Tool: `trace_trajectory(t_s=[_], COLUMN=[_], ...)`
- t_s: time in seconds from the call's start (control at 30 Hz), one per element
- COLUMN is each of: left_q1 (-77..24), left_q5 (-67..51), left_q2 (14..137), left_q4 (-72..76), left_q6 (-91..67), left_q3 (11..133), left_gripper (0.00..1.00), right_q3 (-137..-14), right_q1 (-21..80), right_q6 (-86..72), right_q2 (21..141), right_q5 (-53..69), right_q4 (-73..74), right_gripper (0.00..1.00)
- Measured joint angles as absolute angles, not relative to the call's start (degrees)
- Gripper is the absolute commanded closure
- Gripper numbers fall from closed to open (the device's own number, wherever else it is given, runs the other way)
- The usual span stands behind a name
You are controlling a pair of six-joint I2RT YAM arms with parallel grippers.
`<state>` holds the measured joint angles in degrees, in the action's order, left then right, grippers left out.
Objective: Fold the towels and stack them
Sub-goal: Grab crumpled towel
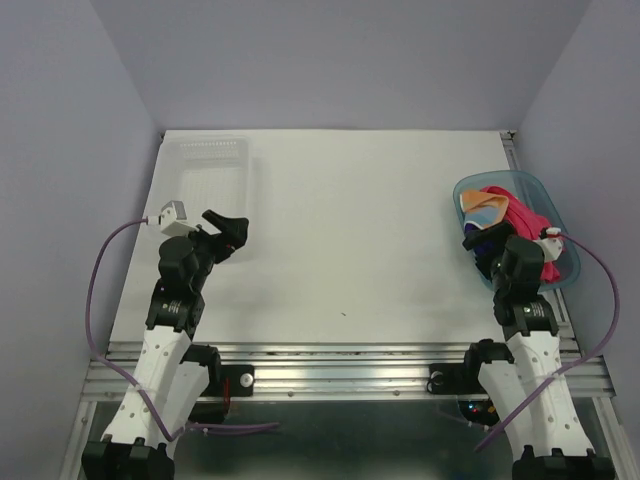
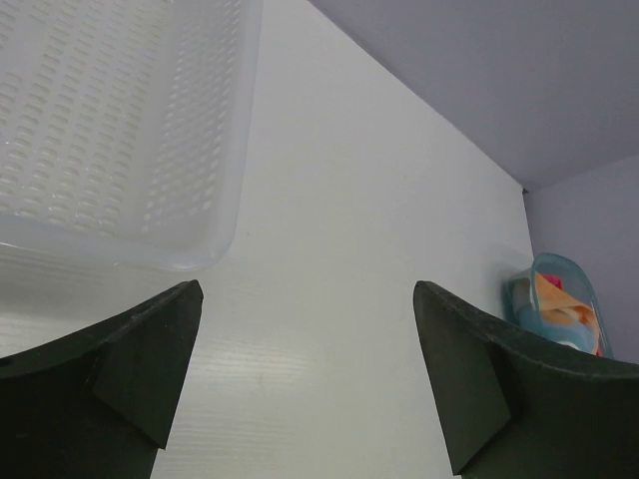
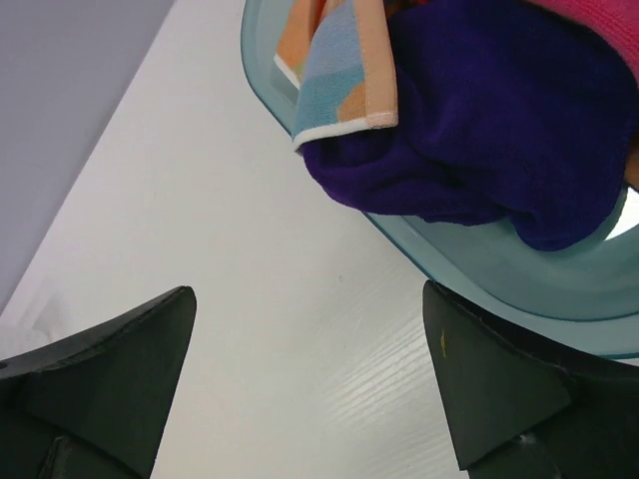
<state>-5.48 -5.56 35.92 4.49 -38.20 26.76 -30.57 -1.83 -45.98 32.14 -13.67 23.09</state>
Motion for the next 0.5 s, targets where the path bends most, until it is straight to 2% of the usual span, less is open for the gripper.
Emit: trace_trajectory(t_s=[0.27, 0.4, 0.5], left_q1=[-5.5, -5.5, -5.5], left_q5=[-5.1, -4.4, -4.1], left_q2=[35.7, 35.7, 35.7], left_q4=[4.5, 4.5, 4.5], left_q6=[-38.1, -37.9, -37.9], left_q3=[26.7, 26.7, 26.7], left_gripper=[0.01, 0.01, 0.01], right_q3=[-33.3, -40.4, -47.6], right_q1=[-1.8, -1.8, -1.8], right_q6=[-43.7, -42.1, -41.8], right_q2=[32.9, 42.5, 54.2], right_q5=[-17.5, -21.7, -27.1], right_q4=[23.3, 24.0, 25.3], right_gripper=[0.0, 0.0, 0.0])
